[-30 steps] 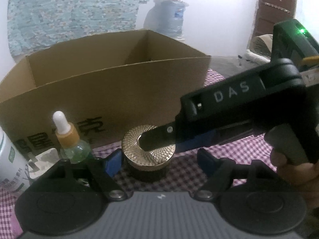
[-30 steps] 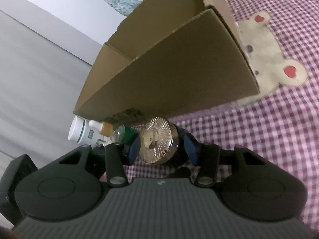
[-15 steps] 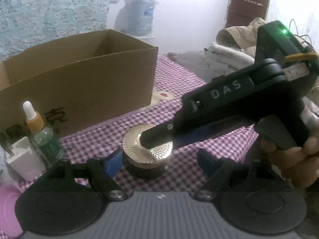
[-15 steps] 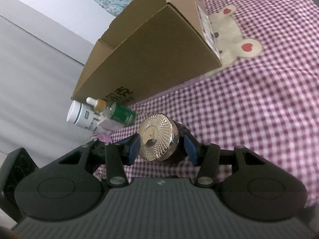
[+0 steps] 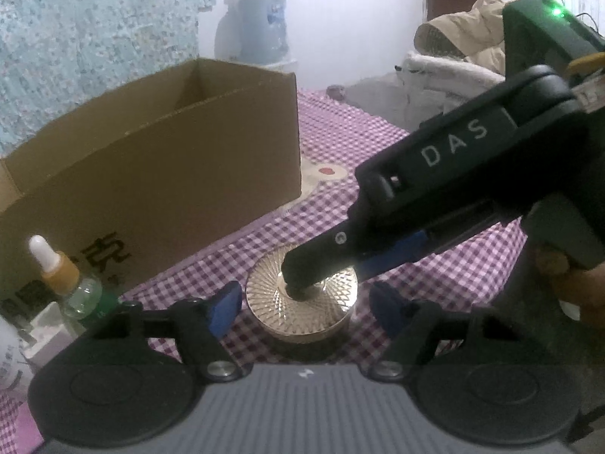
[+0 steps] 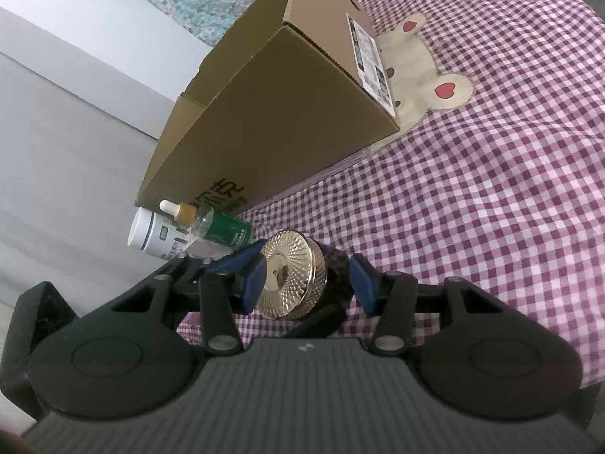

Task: Organize rigid objects
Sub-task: 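Lift the gold-lidded jar with the right tool and carry it over the box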

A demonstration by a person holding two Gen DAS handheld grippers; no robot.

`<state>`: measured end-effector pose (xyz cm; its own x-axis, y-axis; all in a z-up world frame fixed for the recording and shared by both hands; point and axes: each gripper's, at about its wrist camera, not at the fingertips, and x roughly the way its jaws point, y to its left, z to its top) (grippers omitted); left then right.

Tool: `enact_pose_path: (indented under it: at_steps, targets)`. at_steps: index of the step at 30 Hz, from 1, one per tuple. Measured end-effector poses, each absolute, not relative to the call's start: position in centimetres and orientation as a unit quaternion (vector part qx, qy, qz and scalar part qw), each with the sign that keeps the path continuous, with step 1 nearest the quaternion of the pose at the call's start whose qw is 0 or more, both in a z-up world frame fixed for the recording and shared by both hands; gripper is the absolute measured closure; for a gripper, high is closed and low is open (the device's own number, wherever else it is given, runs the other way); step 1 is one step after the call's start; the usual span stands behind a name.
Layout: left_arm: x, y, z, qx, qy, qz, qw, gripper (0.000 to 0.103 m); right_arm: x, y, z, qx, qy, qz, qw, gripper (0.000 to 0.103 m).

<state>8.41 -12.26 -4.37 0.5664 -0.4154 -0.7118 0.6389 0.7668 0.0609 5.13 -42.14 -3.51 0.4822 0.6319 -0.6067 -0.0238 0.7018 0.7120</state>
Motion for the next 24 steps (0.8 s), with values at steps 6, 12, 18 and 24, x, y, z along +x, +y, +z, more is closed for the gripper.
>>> enact_pose_path:
  at_steps: [6, 12, 18, 24]
  targets:
    - [8.8, -12.2, -4.4, 0.155, 0.360, -0.302, 0.869, 0.043, 5.7, -41.8, -4.0, 0.332, 0.468, 0.213, 0.791, 0.054]
    - [9.1, -12.0, -4.3, 0.143, 0.362, -0.303, 0.870, 0.044, 5.8, -41.9, -4.2, 0.339, 0.465, 0.216, 0.789, 0.054]
    - [8.7, -11.7, -3.9, 0.138, 0.362, -0.304, 0.870, 0.045, 5.7, -41.8, -4.0, 0.340, 0.467, 0.214, 0.788, 0.053]
    - [7.7, -11.4, -2.2, 0.133, 0.339, -0.306, 0.880, 0.045, 5.3, -40.9, -2.1, 0.327, 0.455, 0.222, 0.798, 0.054]
